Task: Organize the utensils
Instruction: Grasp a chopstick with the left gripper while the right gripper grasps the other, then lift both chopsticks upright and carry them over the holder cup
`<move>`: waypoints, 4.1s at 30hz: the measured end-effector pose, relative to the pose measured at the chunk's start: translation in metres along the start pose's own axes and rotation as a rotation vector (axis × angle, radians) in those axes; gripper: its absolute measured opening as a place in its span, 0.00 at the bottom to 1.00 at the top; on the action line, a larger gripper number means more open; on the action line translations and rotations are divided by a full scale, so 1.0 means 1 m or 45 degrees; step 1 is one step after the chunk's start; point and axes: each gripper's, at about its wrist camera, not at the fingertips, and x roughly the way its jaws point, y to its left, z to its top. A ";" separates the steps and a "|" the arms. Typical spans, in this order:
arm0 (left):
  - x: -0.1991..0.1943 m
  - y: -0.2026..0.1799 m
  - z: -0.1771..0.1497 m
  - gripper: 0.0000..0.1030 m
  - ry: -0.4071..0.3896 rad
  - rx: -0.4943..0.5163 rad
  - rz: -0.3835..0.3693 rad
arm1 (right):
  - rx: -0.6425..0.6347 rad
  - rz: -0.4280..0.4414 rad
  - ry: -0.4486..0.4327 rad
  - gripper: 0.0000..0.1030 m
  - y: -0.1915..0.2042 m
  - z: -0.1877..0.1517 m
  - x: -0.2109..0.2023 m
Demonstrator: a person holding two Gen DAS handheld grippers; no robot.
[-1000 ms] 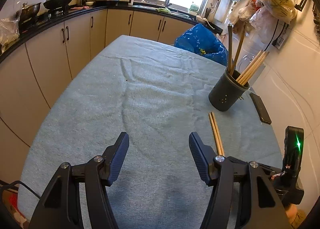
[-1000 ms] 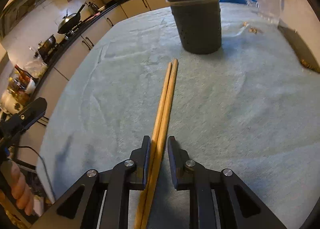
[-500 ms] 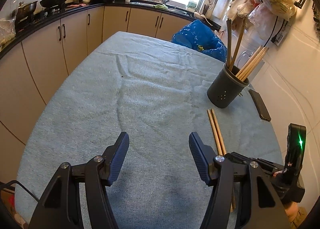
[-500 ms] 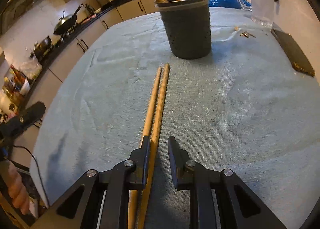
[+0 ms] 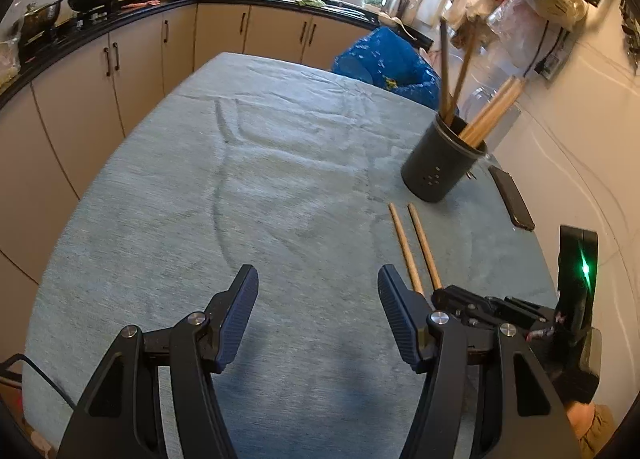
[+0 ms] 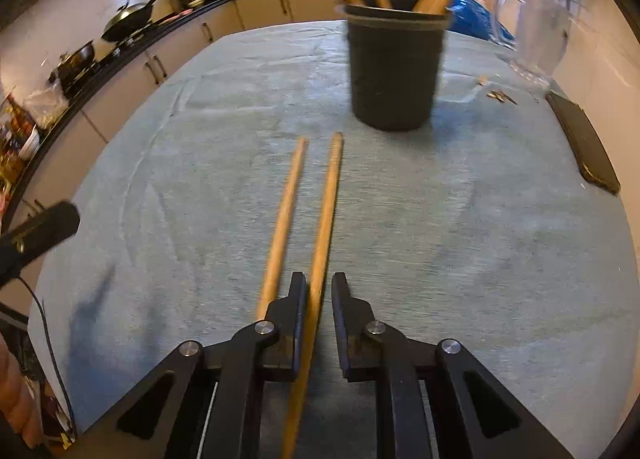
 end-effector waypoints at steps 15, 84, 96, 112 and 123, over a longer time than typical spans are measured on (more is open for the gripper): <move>0.055 -0.097 -0.021 0.59 0.155 0.341 0.053 | 0.084 -0.065 -0.038 0.12 -0.065 -0.026 -0.028; 0.026 -0.069 0.049 0.05 0.080 0.301 -0.070 | -0.009 0.030 -0.210 0.07 -0.036 0.049 -0.060; -0.063 -0.076 0.034 0.05 -0.174 0.318 -0.096 | -0.002 0.068 -0.466 0.07 -0.019 0.023 -0.144; -0.137 -0.083 0.015 0.05 -0.387 0.332 -0.167 | 0.012 0.099 -0.573 0.07 -0.017 -0.004 -0.179; -0.149 -0.091 0.042 0.05 -0.454 0.311 -0.221 | 0.075 0.117 -0.645 0.07 -0.035 0.015 -0.189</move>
